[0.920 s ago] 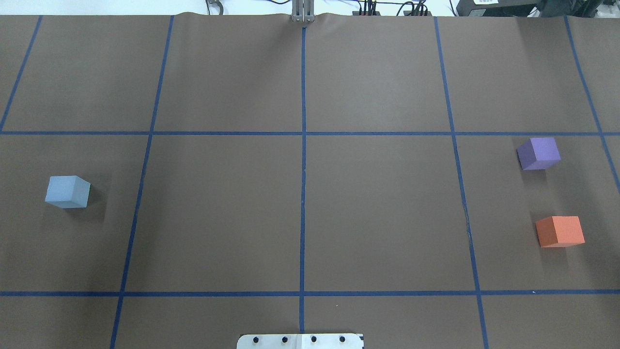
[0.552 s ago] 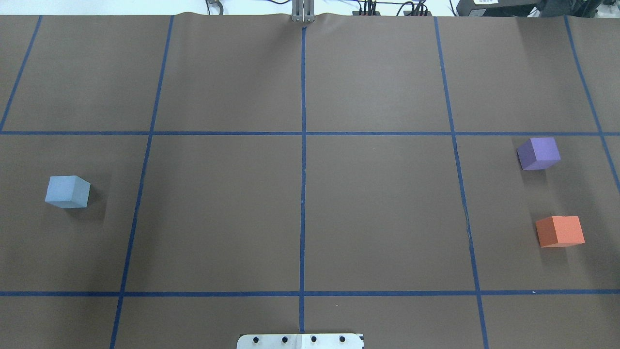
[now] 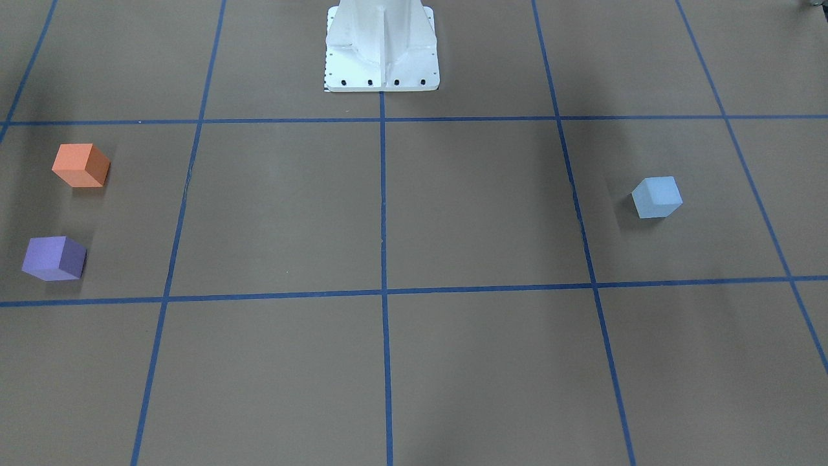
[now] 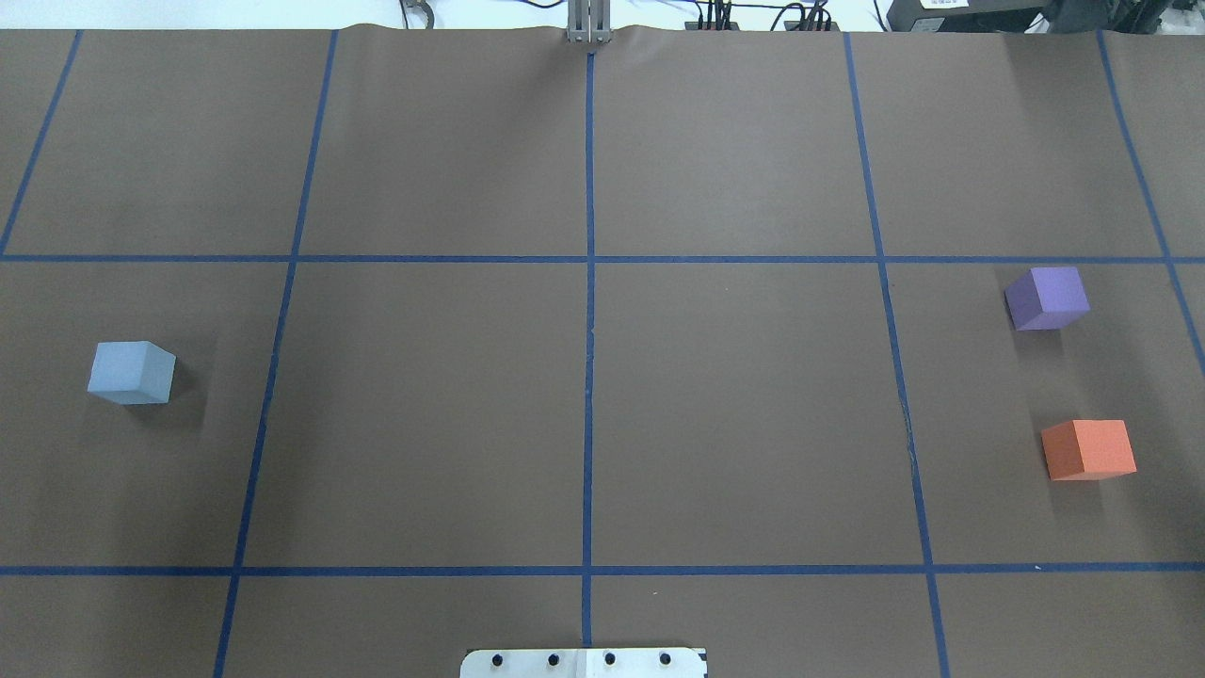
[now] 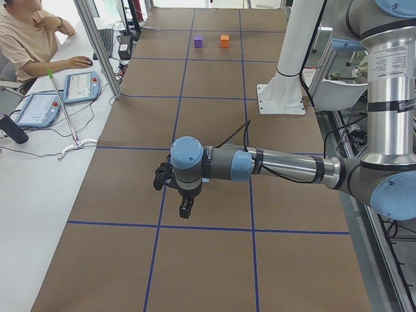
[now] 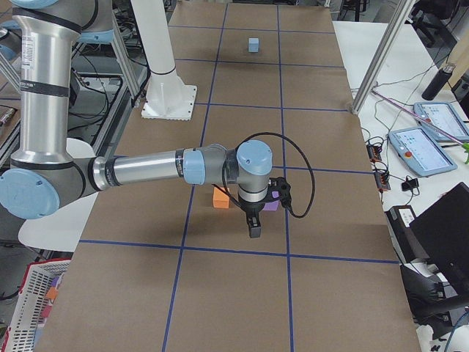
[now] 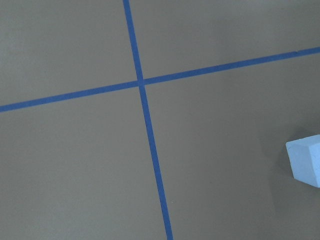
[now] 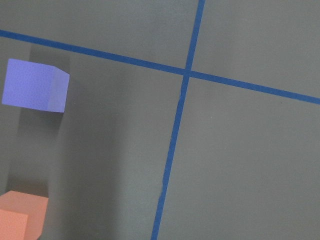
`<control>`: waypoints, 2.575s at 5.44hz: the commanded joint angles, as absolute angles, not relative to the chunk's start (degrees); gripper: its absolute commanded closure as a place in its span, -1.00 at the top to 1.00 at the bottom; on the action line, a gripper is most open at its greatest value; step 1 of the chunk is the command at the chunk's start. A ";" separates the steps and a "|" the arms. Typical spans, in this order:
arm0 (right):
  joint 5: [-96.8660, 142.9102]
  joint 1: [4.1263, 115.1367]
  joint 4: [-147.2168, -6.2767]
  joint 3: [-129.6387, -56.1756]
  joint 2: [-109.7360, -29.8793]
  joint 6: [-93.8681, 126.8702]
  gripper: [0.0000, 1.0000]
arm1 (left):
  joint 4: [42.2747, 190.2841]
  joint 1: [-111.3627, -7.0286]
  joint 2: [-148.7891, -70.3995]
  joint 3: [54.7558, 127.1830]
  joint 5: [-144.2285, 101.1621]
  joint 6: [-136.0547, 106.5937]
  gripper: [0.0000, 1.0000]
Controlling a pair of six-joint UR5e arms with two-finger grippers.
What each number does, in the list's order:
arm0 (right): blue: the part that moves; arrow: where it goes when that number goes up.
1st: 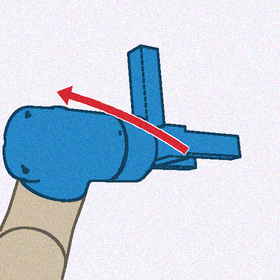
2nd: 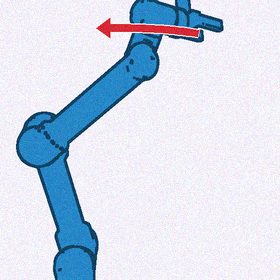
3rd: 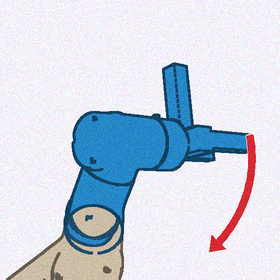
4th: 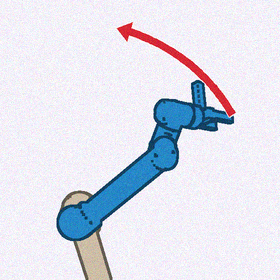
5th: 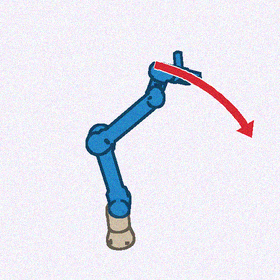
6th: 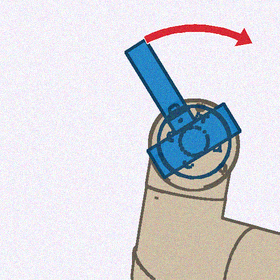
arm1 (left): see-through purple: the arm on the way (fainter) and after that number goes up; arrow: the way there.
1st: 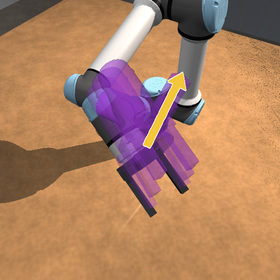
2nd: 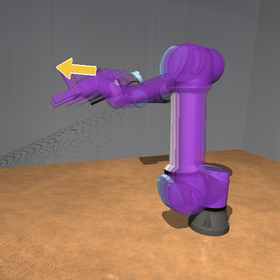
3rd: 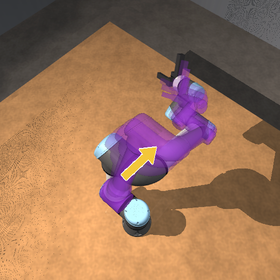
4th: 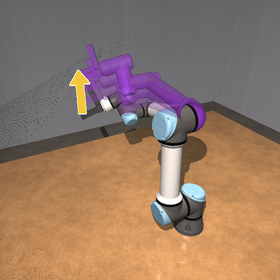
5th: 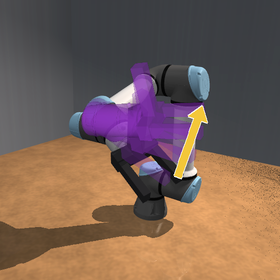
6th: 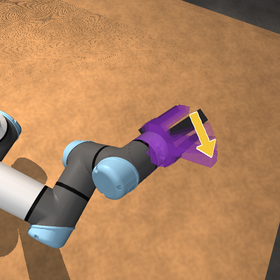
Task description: Place blue block between orange and purple blocks
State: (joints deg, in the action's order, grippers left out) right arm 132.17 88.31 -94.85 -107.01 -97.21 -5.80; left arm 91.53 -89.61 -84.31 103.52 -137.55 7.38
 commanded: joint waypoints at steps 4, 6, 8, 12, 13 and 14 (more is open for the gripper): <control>132.63 86.13 -90.00 -107.14 -97.21 -0.44 1.00 | 117.50 -80.31 -86.39 102.04 -144.82 -12.05 1.00; 132.71 86.13 -90.00 -107.31 -97.29 -0.53 1.00 | 124.86 -66.69 -86.22 102.74 -133.42 -35.69 1.00; 132.63 86.13 -89.91 -107.31 -97.47 -0.62 1.00 | 124.54 -58.30 -85.87 101.87 -122.48 -41.73 1.00; 132.54 86.13 -90.00 -107.23 -97.47 -0.62 1.00 | 124.28 -48.96 -85.78 97.75 -114.46 -48.34 1.00; 132.54 86.05 -90.00 -107.23 -97.47 -0.62 1.00 | 124.19 -48.00 -85.78 97.65 -114.35 -48.51 1.00; 132.54 86.04 -90.00 -107.23 -97.47 -0.70 1.00 | 124.19 -47.81 -85.78 97.82 -114.35 -48.52 1.00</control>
